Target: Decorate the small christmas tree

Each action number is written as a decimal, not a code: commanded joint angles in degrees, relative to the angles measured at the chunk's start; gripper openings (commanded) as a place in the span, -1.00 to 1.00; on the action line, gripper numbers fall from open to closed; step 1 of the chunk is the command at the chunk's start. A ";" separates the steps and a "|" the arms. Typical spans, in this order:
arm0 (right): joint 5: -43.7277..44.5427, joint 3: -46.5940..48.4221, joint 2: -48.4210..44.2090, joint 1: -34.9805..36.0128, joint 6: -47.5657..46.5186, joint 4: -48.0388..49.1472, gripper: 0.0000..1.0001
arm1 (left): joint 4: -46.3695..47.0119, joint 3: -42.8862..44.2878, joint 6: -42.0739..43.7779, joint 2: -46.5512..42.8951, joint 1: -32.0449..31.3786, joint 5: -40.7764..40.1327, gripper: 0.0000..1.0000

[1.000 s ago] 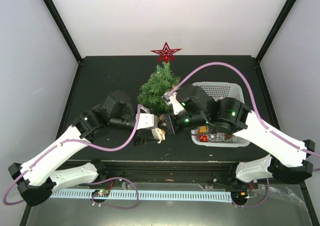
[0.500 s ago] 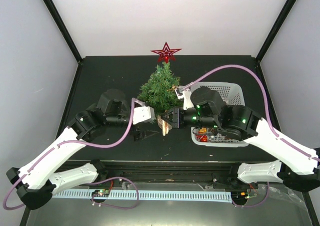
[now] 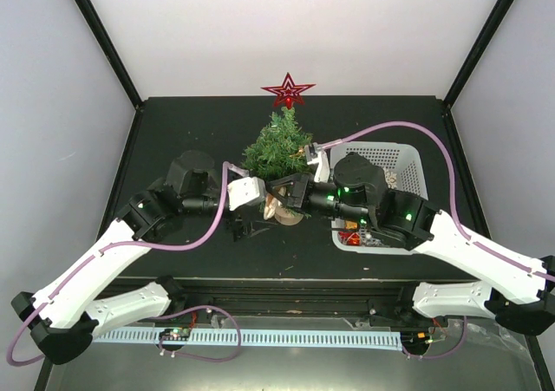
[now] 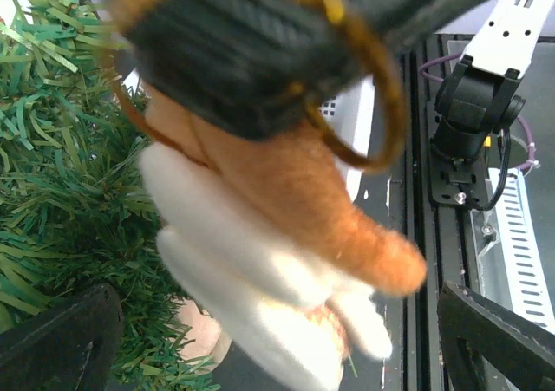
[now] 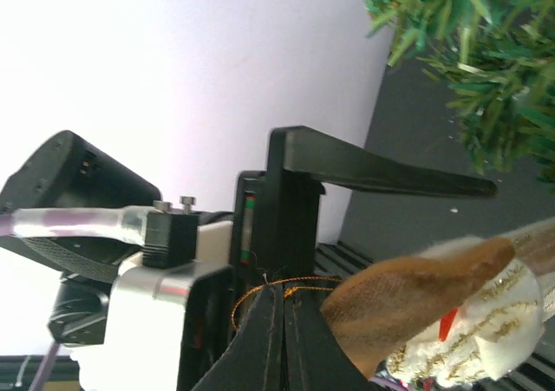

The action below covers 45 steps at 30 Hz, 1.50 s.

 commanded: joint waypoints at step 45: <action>5.83 -7.00 -14.45 -0.22 -10.89 -6.20 -0.19 | -7.18 2.50 12.16 2.86 3.46 4.46 -0.97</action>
